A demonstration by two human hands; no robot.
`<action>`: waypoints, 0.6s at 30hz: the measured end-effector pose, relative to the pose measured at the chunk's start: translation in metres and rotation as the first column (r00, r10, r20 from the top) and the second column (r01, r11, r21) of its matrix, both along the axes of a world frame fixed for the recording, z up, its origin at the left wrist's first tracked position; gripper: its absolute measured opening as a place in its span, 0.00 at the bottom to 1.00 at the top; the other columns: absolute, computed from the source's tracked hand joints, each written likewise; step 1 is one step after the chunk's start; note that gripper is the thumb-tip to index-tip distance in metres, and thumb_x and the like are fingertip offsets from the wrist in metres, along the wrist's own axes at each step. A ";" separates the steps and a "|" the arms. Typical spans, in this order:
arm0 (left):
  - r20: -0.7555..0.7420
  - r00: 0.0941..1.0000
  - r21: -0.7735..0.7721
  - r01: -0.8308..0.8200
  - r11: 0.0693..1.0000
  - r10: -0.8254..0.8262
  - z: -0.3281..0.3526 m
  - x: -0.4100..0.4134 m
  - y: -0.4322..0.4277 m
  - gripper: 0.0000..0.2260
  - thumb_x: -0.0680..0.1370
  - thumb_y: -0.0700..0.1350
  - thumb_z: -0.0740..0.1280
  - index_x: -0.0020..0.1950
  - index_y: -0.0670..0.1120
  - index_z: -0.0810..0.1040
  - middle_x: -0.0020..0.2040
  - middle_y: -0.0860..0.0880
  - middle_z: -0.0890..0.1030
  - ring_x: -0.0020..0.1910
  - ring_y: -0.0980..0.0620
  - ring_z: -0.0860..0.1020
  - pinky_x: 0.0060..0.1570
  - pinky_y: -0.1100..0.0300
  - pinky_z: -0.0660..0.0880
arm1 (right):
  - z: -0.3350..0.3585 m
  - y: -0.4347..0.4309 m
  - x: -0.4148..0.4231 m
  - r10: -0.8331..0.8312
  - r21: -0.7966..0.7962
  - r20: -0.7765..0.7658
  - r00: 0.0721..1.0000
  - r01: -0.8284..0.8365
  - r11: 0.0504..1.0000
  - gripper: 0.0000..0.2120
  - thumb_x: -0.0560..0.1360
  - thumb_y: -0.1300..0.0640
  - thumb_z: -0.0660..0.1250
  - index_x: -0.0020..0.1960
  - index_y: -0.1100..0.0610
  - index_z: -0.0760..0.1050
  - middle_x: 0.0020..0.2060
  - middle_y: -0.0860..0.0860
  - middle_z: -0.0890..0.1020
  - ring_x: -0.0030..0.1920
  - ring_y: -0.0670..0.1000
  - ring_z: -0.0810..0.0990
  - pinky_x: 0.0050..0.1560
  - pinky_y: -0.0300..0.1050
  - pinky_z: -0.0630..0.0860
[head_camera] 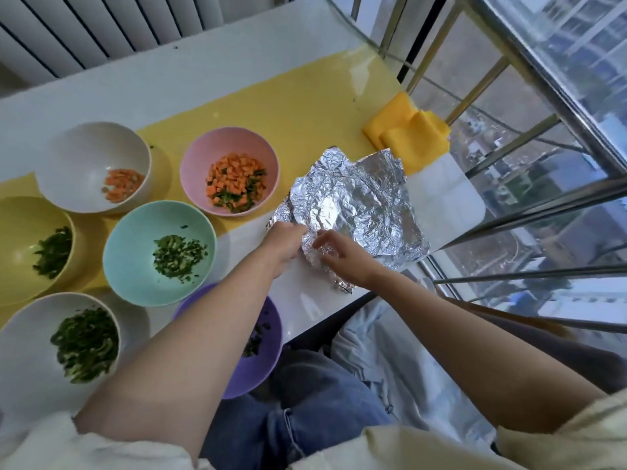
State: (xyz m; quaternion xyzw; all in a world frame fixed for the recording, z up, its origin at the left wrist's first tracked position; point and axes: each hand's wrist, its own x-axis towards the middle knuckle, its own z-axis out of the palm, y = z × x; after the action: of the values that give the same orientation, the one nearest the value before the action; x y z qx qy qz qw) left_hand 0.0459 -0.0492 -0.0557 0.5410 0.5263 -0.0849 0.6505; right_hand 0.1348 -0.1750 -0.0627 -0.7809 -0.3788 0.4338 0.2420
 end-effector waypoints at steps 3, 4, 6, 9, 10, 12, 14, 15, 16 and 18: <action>-0.006 0.999 0.043 -0.041 0.998 0.042 -0.015 0.008 -0.002 0.07 0.67 0.48 0.68 0.38 0.46 0.73 0.38 0.44 0.70 0.40 0.49 0.69 0.43 0.53 0.67 | 0.000 -0.003 0.005 -0.053 0.012 -0.068 0.996 0.054 0.998 0.13 0.77 0.65 0.61 0.61 0.58 0.73 0.60 0.54 0.77 0.54 0.53 0.76 0.51 0.42 0.70; -0.014 0.999 0.080 -0.049 0.996 0.050 -0.019 0.009 -0.002 0.09 0.64 0.50 0.68 0.36 0.46 0.74 0.36 0.43 0.72 0.39 0.48 0.70 0.42 0.54 0.68 | -0.001 -0.003 0.007 -0.077 0.015 -0.102 0.992 0.079 0.997 0.13 0.77 0.65 0.61 0.61 0.57 0.73 0.59 0.54 0.77 0.53 0.53 0.77 0.51 0.43 0.71; -0.029 0.998 0.128 -0.052 0.990 0.056 -0.028 0.013 0.000 0.11 0.60 0.52 0.69 0.34 0.45 0.77 0.33 0.42 0.77 0.35 0.45 0.74 0.40 0.53 0.71 | -0.001 -0.003 0.010 -0.133 0.027 -0.169 0.977 0.139 0.990 0.14 0.77 0.66 0.60 0.61 0.57 0.73 0.59 0.53 0.77 0.56 0.52 0.78 0.53 0.42 0.73; -0.051 0.998 0.134 -0.038 0.990 0.046 -0.041 0.019 0.003 0.17 0.58 0.53 0.71 0.41 0.44 0.83 0.42 0.38 0.84 0.44 0.38 0.83 0.47 0.45 0.79 | -0.001 -0.002 0.016 -0.161 0.034 -0.239 0.958 0.174 0.984 0.12 0.77 0.68 0.59 0.58 0.58 0.72 0.59 0.55 0.79 0.61 0.51 0.77 0.53 0.37 0.74; -0.063 0.997 0.145 -0.026 0.989 0.036 -0.043 0.021 0.004 0.18 0.59 0.53 0.72 0.44 0.44 0.83 0.45 0.38 0.85 0.47 0.38 0.83 0.50 0.43 0.80 | -0.002 -0.003 0.018 -0.167 0.036 -0.253 0.953 0.181 0.983 0.12 0.77 0.68 0.60 0.57 0.58 0.73 0.58 0.55 0.80 0.60 0.52 0.78 0.54 0.41 0.75; -0.078 0.997 0.214 0.003 0.977 0.014 -0.037 0.022 0.003 0.15 0.64 0.51 0.72 0.46 0.43 0.82 0.47 0.41 0.84 0.48 0.41 0.82 0.52 0.44 0.80 | -0.001 -0.005 0.025 -0.196 0.047 -0.257 0.946 0.215 0.976 0.11 0.77 0.69 0.60 0.57 0.59 0.74 0.54 0.54 0.81 0.57 0.52 0.80 0.58 0.47 0.77; -0.041 0.999 0.304 0.009 0.953 0.004 -0.022 0.022 0.002 0.11 0.71 0.48 0.70 0.49 0.44 0.80 0.47 0.43 0.83 0.47 0.43 0.80 0.52 0.49 0.78 | 0.004 -0.007 0.032 -0.251 0.090 -0.192 0.949 0.271 0.958 0.12 0.77 0.69 0.60 0.56 0.59 0.75 0.49 0.50 0.81 0.50 0.49 0.80 0.55 0.46 0.77; -0.008 1.000 0.342 0.003 0.940 0.000 -0.015 0.022 0.002 0.08 0.74 0.45 0.68 0.50 0.44 0.79 0.45 0.45 0.82 0.45 0.44 0.78 0.49 0.53 0.76 | 0.007 -0.008 0.035 -0.304 0.113 -0.142 0.942 0.321 0.940 0.11 0.77 0.68 0.60 0.56 0.59 0.75 0.48 0.49 0.80 0.48 0.47 0.79 0.54 0.45 0.76; 0.033 0.999 0.370 -0.012 0.929 0.000 -0.009 0.020 0.004 0.05 0.76 0.44 0.67 0.50 0.44 0.77 0.42 0.48 0.79 0.41 0.47 0.76 0.45 0.56 0.72 | 0.008 -0.008 0.039 -0.379 0.138 -0.075 0.923 0.386 0.912 0.11 0.78 0.67 0.60 0.58 0.59 0.75 0.50 0.49 0.79 0.50 0.47 0.78 0.55 0.45 0.76; 0.124 0.992 0.402 -0.056 0.914 0.006 0.001 0.015 0.010 0.03 0.77 0.41 0.66 0.49 0.44 0.73 0.36 0.51 0.74 0.34 0.53 0.71 0.39 0.58 0.66 | 0.009 -0.006 0.046 -0.515 0.191 0.137 0.846 0.487 0.852 0.14 0.78 0.64 0.62 0.63 0.58 0.72 0.58 0.52 0.76 0.58 0.50 0.74 0.59 0.45 0.72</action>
State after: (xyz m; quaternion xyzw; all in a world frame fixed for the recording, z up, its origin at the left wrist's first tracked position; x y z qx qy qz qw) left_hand 0.0604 -0.0392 -0.0552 0.6594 0.5009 0.0689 0.5563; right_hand 0.1805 -0.1806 -0.0535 -0.8688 -0.2134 0.2522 0.3689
